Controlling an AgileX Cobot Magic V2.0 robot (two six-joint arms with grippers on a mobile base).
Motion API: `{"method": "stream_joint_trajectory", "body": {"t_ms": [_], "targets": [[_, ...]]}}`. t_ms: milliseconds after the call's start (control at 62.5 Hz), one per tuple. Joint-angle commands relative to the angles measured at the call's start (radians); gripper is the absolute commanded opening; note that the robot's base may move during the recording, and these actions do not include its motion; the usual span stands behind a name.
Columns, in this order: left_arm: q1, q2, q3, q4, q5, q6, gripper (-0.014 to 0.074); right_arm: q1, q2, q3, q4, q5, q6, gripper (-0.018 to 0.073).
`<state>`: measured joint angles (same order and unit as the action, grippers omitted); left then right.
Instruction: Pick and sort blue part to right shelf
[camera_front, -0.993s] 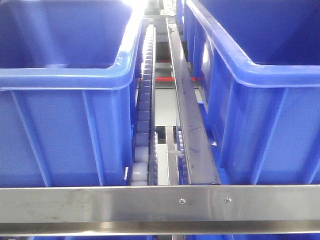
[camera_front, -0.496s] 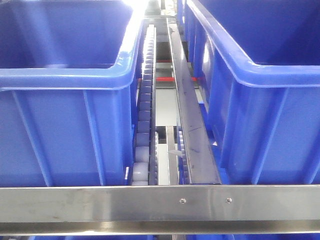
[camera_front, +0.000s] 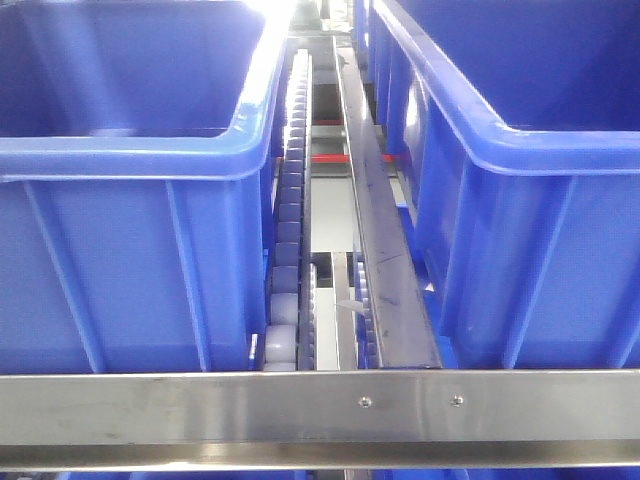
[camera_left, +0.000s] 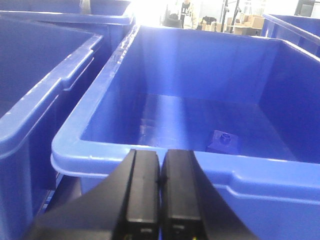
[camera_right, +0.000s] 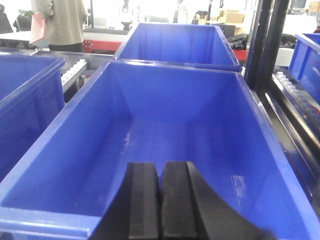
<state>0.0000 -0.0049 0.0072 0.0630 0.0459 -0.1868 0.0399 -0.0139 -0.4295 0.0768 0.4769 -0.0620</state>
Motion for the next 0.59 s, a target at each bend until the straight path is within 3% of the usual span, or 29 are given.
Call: {"method": "stream_joint_trajectory", "body": {"t_ms": [0, 352, 576], "targets": [[-0.005, -0.023, 0.024, -0.008, -0.077, 0.002, 0.0124, -0.005, 0.000, 0.042, 0.007, -0.145, -0.006, 0.0038], [-0.005, -0.021, 0.024, -0.008, -0.077, 0.002, 0.0124, -0.007, -0.001, 0.444, 0.014, -0.539, 0.012, 0.0038], [-0.005, -0.021, 0.024, -0.008, -0.077, 0.002, 0.0124, -0.007, -0.019, 0.439, 0.011, -0.445, 0.017, 0.0038]]}}
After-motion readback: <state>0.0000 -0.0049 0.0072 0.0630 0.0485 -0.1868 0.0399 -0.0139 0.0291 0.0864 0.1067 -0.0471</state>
